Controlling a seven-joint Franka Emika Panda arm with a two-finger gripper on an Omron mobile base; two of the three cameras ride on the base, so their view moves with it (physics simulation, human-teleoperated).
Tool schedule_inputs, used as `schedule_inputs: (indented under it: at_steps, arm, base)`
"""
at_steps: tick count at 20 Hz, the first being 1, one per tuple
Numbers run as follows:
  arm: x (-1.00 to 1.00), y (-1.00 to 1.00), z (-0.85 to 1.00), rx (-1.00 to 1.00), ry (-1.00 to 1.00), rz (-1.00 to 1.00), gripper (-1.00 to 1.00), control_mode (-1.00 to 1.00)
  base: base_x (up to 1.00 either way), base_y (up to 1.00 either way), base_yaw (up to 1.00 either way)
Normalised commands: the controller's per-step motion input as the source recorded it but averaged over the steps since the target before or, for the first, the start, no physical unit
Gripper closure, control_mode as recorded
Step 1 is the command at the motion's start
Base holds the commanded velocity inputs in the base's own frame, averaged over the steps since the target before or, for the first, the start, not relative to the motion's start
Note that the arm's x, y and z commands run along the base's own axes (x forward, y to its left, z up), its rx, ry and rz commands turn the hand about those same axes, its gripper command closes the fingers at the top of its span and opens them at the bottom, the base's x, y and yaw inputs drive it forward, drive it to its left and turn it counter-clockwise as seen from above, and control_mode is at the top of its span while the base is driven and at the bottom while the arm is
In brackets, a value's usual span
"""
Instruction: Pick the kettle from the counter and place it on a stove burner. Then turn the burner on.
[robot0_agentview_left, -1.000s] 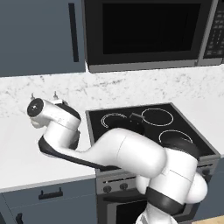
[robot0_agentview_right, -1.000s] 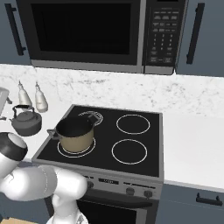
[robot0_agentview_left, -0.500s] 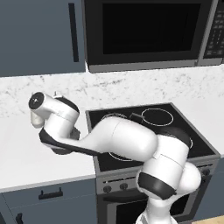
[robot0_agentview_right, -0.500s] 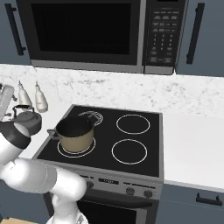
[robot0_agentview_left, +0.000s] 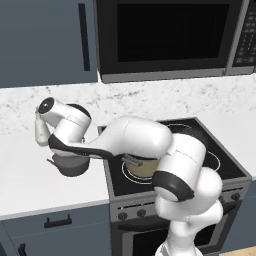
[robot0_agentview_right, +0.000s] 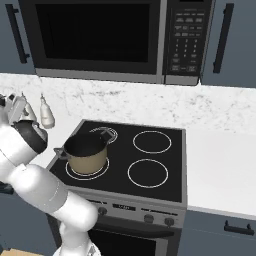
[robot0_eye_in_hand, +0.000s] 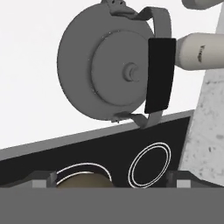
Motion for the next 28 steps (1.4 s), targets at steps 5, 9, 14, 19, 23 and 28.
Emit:
schedule_inputs:
  at_steps: [5, 9, 14, 19, 23, 28]
  arm:
    - [0.31, 0.26, -0.26, -0.16, 0.03, 0.00, -1.00, -1.00]
    - [0.33, 0.34, -0.22, -0.16, 0.01, 0.00, -1.00, -1.00]
    - [0.36, 0.30, -0.11, -0.11, 0.00, 0.00, -1.00, -1.00]
    - [0.32, 0.29, -0.02, -0.07, 0.02, 0.00, -1.00, -1.00]
    - [0.20, 0.25, 0.00, -0.02, 0.03, 0.00, -1.00, -1.00]
    - [0.01, 0.06, 0.00, -0.01, 0.01, 0.00, -1.00, -1.00]
  base:
    - [0.00, 0.00, 0.00]
    - [0.00, 0.00, 0.00]
    - [0.00, 0.00, 0.00]
    - [0.00, 0.00, 0.00]
    - [0.00, 0.00, 0.00]
    - [0.00, 0.00, 0.00]
